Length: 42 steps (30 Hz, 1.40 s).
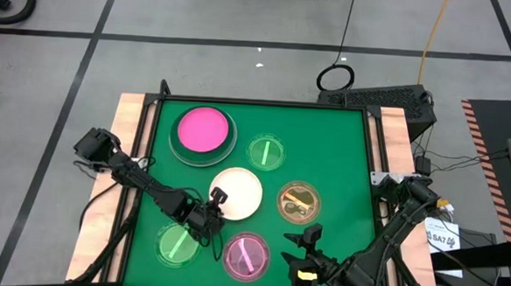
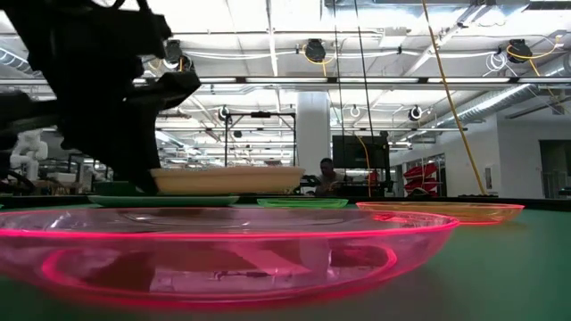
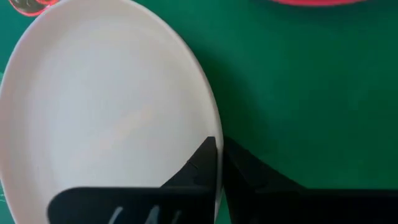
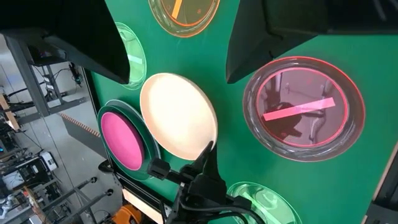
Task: Stack plastic plates
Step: Stack the white plate on the pink plate
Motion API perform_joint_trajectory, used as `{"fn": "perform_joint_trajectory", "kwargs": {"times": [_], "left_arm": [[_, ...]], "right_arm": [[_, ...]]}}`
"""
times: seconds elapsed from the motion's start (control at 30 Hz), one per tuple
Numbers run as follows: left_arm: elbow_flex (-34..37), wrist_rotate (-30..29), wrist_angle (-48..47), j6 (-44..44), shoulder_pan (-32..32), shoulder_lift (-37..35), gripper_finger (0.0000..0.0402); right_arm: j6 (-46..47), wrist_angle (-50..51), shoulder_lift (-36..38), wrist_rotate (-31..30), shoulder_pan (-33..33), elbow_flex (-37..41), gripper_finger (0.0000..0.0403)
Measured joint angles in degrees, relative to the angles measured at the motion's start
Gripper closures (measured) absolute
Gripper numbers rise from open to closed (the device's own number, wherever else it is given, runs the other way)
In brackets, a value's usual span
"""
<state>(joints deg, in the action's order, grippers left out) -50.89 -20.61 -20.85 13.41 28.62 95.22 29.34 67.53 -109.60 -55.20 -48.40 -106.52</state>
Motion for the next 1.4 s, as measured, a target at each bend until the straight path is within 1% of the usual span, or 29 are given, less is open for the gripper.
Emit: {"fn": "perform_joint_trajectory", "kwargs": {"times": [0.27,0.4,0.53,0.67,0.9,1.0,1.17,1.4], "left_arm": [[-6.3,-0.5,-8.1,-0.2,-0.1,0.0,0.0385],[-9.2,-1.0,-11.6,-1.3,-0.1,0.0,0.0385],[-11.4,-2.5,-15.6,-2.9,-0.1,0.0,0.0385],[-13.0,-3.1,-19.0,-4.8,-0.3,0.0,0.0385],[-15.8,-3.2,-24.1,-8.0,-0.9,-0.1,0.0385],[-16.3,-3.2,-25.7,-8.6,-1.2,-1.2,0.0385],[-16.4,-3.2,-27.2,-9.0,-2.1,-5.1,0.0385],[-16.4,-3.1,-30.1,-9.1,-4.7,-11.8,0.0385]], "right_arm": [[0.7,0.0,0.0,0.0,0.0,0.0,0.0145],[1.9,0.0,0.0,1.5,0.0,0.0,0.0145],[2.5,0.0,0.0,1.5,0.0,0.0,0.0156],[2.6,0.0,0.0,1.5,0.0,0.0,0.0185],[2.6,0.0,0.0,1.5,0.0,0.0,0.0262],[2.5,0.0,0.0,1.5,0.0,0.0,0.0293],[2.5,0.4,0.0,1.5,0.0,0.0,0.0334],[2.4,0.5,0.0,1.5,0.0,0.0,0.0372]]}}
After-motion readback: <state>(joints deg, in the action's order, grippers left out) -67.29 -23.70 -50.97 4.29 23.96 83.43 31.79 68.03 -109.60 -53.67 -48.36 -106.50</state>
